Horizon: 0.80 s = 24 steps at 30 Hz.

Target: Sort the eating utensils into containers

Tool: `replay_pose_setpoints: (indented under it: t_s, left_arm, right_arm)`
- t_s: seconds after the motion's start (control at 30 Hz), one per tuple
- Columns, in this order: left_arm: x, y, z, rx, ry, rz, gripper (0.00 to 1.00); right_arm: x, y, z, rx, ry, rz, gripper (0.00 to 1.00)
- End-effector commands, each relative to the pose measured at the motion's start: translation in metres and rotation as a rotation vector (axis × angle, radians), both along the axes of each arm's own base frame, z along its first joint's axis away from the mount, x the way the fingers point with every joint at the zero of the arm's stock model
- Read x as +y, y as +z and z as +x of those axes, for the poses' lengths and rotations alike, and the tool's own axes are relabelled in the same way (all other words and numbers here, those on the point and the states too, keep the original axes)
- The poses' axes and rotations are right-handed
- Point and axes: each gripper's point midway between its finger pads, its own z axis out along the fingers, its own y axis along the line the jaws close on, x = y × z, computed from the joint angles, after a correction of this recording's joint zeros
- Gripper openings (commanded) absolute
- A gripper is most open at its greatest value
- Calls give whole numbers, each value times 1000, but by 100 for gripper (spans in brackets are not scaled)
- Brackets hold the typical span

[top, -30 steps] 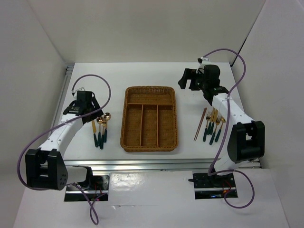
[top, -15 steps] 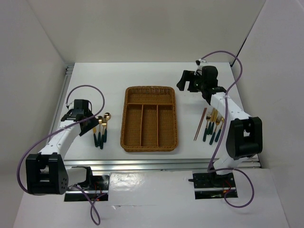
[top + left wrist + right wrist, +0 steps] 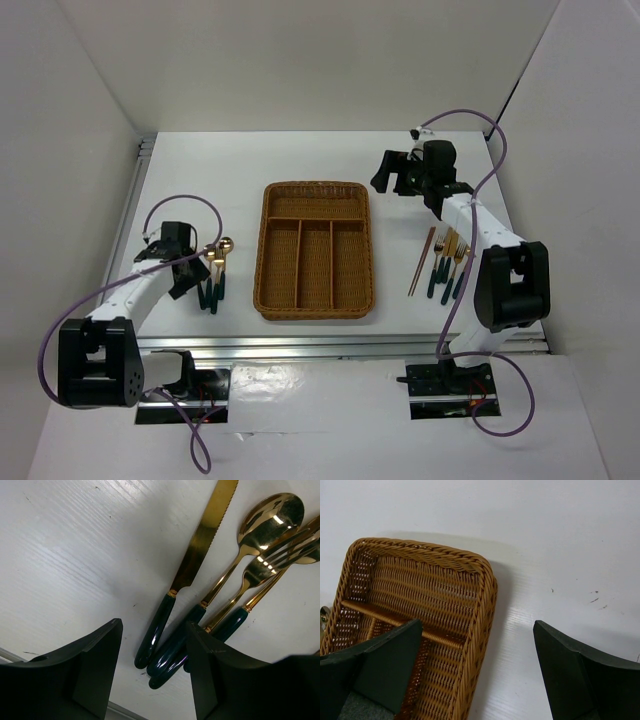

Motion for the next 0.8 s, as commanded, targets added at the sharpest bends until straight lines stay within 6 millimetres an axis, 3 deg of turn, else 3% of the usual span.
replay_pose_setpoints:
  t_s: [0.0,0.43,0.77]
  left_arm:
    - [0,-4,2,-13,15,-9,67]
    - [8,-17,3,44,32,29,64]
    - [9,-22,3,63,36,37,55]
  right_arm:
    - [2,19,10,-47,6,16,100]
    - [0,17,10,-38,-4,10,100]
    - [-2,11,10,-20,-12,3,100]
